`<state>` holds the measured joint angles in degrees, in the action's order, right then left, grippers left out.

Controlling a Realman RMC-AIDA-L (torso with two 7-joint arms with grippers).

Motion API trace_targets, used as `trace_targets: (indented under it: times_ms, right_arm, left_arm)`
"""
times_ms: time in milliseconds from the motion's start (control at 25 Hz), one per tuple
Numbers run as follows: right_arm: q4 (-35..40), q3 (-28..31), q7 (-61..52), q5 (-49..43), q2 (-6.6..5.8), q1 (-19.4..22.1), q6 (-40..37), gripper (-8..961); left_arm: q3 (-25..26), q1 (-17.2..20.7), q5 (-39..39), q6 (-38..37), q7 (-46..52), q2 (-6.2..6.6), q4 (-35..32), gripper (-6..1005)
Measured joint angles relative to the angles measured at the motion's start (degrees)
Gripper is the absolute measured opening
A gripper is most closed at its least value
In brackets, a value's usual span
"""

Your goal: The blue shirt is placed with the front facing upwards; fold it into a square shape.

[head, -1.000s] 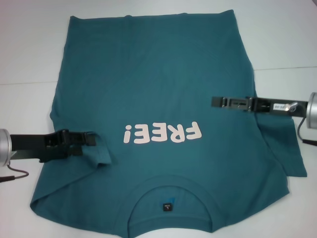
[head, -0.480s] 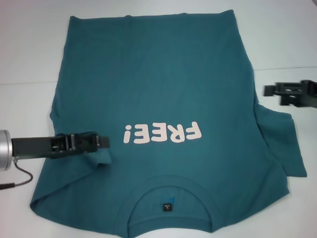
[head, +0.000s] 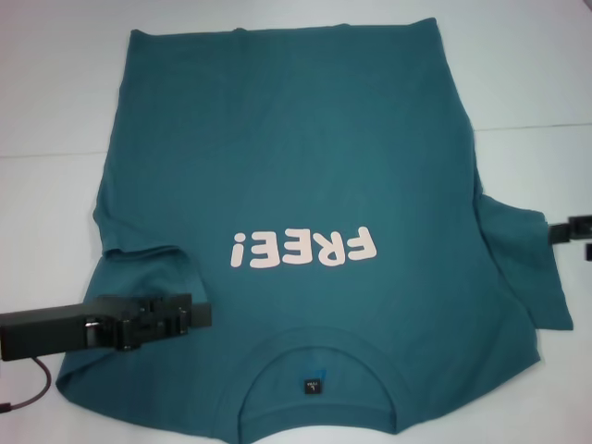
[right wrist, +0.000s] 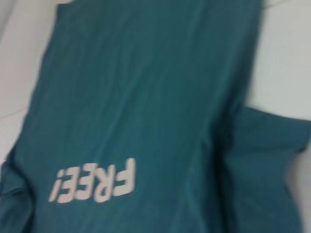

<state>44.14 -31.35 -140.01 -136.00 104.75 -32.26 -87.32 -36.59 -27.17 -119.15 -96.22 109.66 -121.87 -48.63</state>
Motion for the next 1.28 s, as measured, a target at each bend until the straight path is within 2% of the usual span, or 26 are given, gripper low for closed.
trace_targets:
  times_ms: [320,440,680,1000,1280]
  right_arm:
    - [0.89,1.55,-1.7,-3.49,0.13,0.8,4.25,907]
    - [0.57,1.34,-1.8,-3.62,0.95,0.64,6.8,907]
    - [-0.79,0.93,-1.89,-3.74,2.84,-0.83,12.64,907]
    - [-6.76,-2.04,-1.93,-3.9,2.92,-3.85,20.01,907]
    - [-9.33,-2.94,-1.94,-3.97,3.29,-5.73,23.33,906]
  left_arm:
    - [-0.14,-0.74,0.96,-2.23,1.21,-1.2,-0.16,540]
    - [-0.29,-1.09,1.81,-2.74,1.21,-1.78,-0.43,540]
    - [-0.33,-1.4,3.88,-2.99,1.18,-1.88,-0.2,539]
    - [0.09,-0.85,4.9,-3.01,1.14,-1.97,-0.11,539]
    - [0.12,-0.71,4.99,-2.55,1.11,-1.98,-0.12,540]
